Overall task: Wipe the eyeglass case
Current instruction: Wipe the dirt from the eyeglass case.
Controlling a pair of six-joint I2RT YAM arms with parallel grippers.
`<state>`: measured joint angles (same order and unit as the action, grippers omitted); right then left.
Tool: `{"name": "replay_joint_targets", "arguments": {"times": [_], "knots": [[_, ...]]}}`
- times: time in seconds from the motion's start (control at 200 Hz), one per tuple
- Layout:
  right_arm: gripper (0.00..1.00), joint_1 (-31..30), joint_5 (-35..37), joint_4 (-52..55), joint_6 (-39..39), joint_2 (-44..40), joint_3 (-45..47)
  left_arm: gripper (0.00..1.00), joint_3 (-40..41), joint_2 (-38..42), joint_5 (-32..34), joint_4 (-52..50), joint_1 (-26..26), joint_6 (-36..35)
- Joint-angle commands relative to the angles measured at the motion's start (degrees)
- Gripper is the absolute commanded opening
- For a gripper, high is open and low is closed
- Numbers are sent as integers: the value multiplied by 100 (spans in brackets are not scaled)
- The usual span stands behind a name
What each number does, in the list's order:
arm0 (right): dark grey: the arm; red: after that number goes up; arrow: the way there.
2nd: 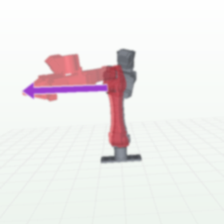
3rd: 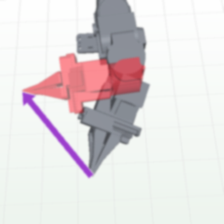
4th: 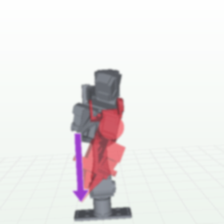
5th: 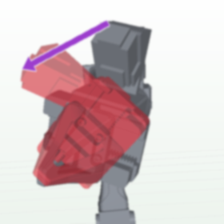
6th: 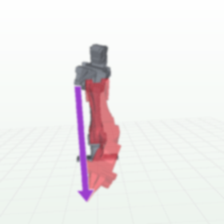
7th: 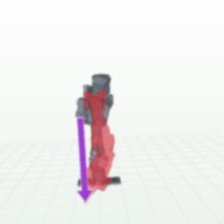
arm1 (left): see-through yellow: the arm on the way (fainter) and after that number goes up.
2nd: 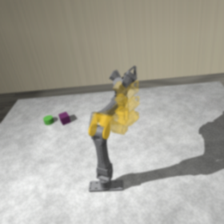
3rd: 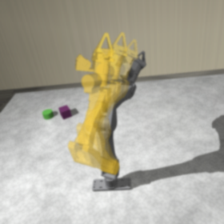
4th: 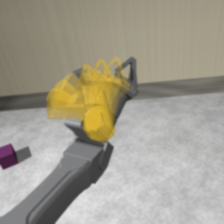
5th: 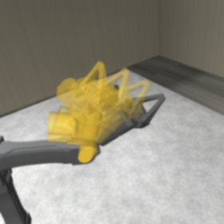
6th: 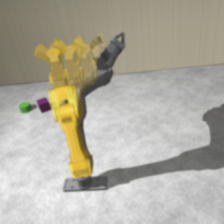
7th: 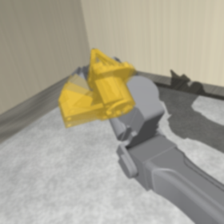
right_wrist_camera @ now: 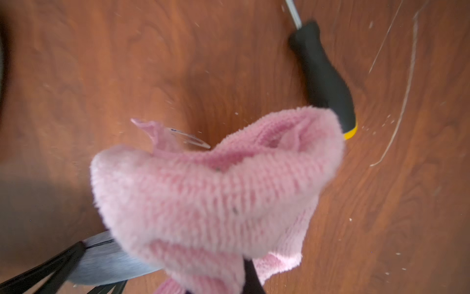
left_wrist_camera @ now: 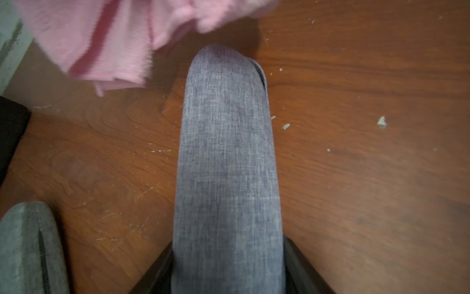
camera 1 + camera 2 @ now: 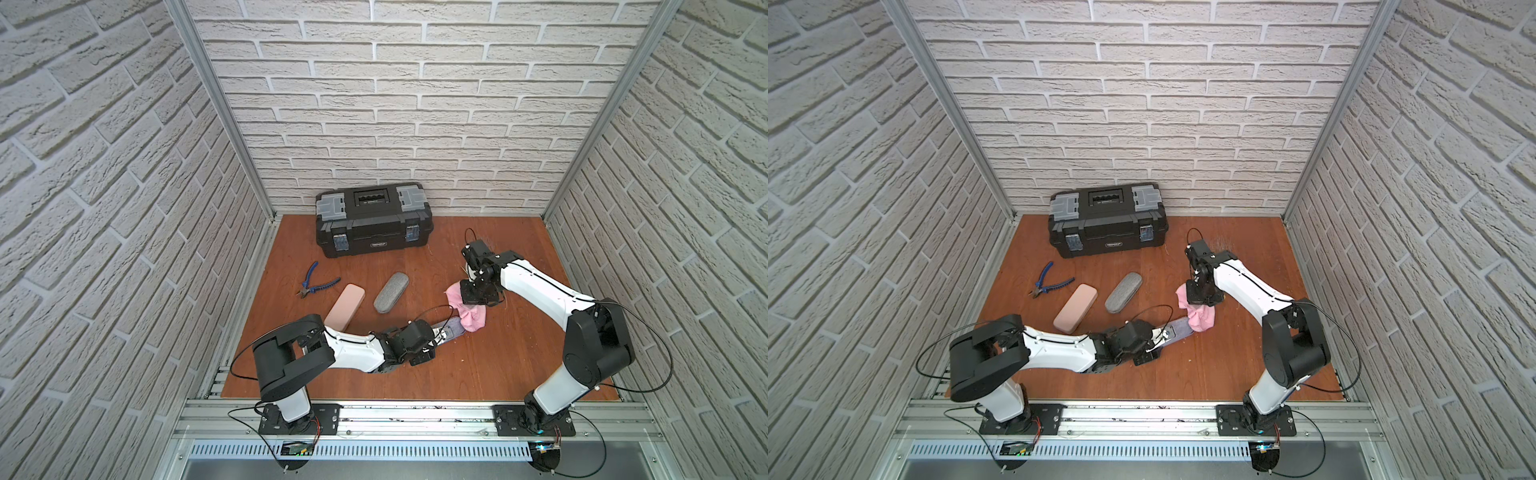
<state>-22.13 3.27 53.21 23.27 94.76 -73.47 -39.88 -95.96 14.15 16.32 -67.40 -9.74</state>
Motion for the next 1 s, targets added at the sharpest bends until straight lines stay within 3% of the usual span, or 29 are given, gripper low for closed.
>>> {"name": "replay_joint_targets", "arguments": {"times": [0.0, 0.145, 0.27, 0.385, 0.46, 0.58, 0.685, 0.725, 0.8, 0.895, 0.995], "knots": [[3, -701, -529, 187, 0, 304, -431, 21, 123, -209, 888, -161, -272, -289], [3, -942, -2720, -1196, 992, 540, 95, 22, 56, -370, 1480, -226, -466, -285], [3, -680, -3141, -1651, 1209, 493, 703, 21, 24, -388, 1593, -277, -540, -118], [3, 237, -2666, -1235, 848, 358, 1296, 20, -35, -440, 1617, -405, -529, 105], [3, 657, -1707, -844, 472, 280, 1318, 18, -34, -433, 1601, -425, -515, 209], [3, 511, -276, -248, 127, 204, 705, 17, -35, -419, 1492, -457, -461, 218], [3, 27, -59, -179, 9, -41, 60, 17, -92, -365, 1278, -625, -370, 234], [3, -193, -311, -179, -3, -58, -152, 17, -109, -316, 1142, -721, -309, 247], [3, -401, -1542, -346, 259, 62, -254, 17, -100, -219, 823, -811, -144, 368], [3, -485, -2947, -1163, 970, 130, 377, 17, -32, -86, 534, -812, 44, 560], [3, -303, -3352, -1678, 1179, 146, 990, 17, 30, -13, 364, -804, 136, 695]]}}
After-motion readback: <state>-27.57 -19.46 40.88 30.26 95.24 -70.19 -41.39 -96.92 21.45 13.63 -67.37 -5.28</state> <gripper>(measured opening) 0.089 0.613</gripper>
